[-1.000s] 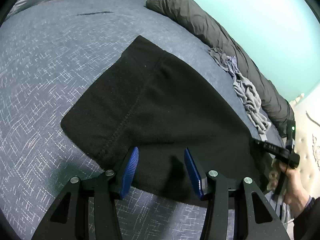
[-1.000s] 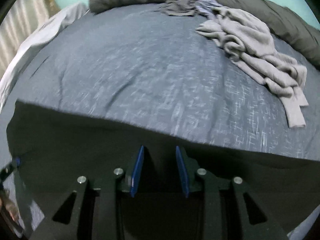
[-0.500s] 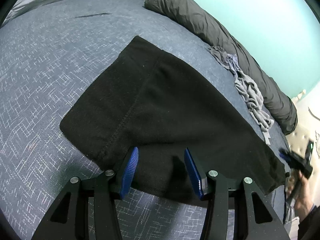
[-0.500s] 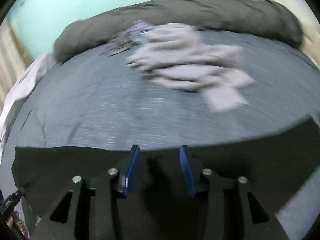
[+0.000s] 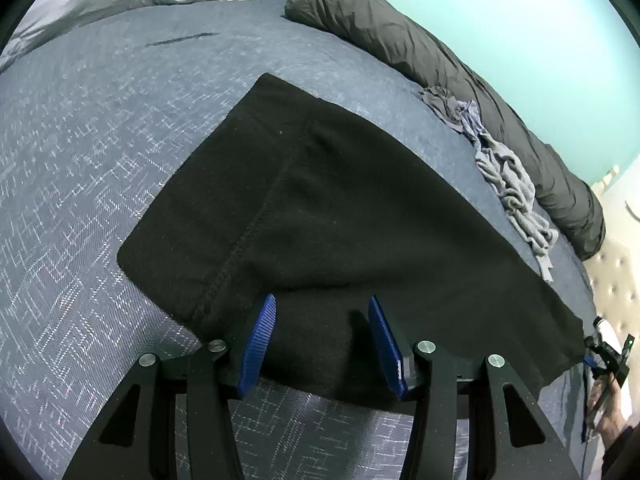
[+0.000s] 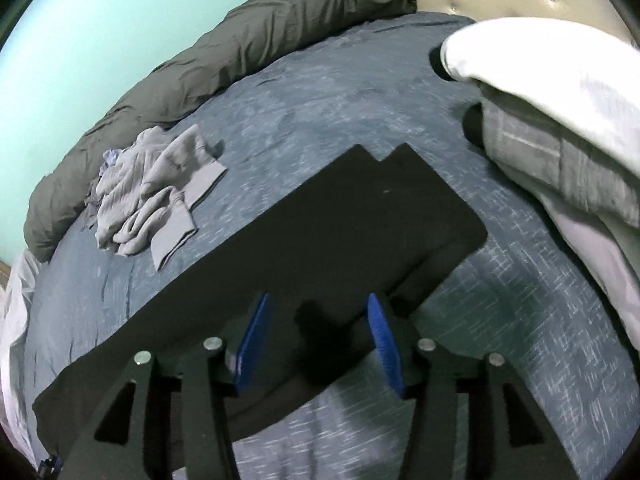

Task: Fold clothes
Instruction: 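Press the folded hoodie flat with the left tool while the right tool smooths its edge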

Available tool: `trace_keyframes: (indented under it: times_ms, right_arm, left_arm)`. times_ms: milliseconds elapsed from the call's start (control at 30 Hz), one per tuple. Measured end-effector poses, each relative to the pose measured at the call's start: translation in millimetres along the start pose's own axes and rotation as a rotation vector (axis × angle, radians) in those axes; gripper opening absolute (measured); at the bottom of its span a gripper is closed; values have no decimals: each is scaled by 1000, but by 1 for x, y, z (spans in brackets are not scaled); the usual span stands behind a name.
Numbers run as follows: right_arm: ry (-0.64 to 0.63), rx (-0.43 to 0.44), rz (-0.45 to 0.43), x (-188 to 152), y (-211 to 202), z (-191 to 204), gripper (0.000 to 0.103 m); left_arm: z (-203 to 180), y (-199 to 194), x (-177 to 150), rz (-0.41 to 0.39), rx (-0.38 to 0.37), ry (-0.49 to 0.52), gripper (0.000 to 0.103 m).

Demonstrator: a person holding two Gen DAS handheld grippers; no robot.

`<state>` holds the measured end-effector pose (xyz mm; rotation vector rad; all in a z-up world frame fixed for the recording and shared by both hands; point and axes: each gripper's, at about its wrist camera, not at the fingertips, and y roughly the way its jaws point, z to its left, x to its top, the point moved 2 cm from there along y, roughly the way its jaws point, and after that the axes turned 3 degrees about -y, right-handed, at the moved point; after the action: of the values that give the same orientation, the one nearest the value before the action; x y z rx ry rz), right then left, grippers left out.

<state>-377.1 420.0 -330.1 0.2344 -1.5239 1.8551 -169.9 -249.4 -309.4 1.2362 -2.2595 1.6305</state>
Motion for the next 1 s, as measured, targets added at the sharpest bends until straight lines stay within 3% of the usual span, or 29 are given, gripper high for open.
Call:
trace_keyframes:
  times_ms: [400,767,800,867,1000]
  right_arm:
    - [103,17,-54,10,10,-40,57]
    - [94,-37,-3,13,36,-42,57]
    - [91,-50,6,11,38,-42,55]
    - [61,-85,1,11,37,-40,35]
    - [26,-108,-53,15,25,-39,9]
  left_arm:
    - [-4,3,5,1,12,10,53]
    - [-9,7,1,-3,20,16,53]
    - [-9,8,1,-4,21,17,53]
    - [-6,7,0,-4,22,19,53]
    - [-6,9,1,-5,26,24,53]
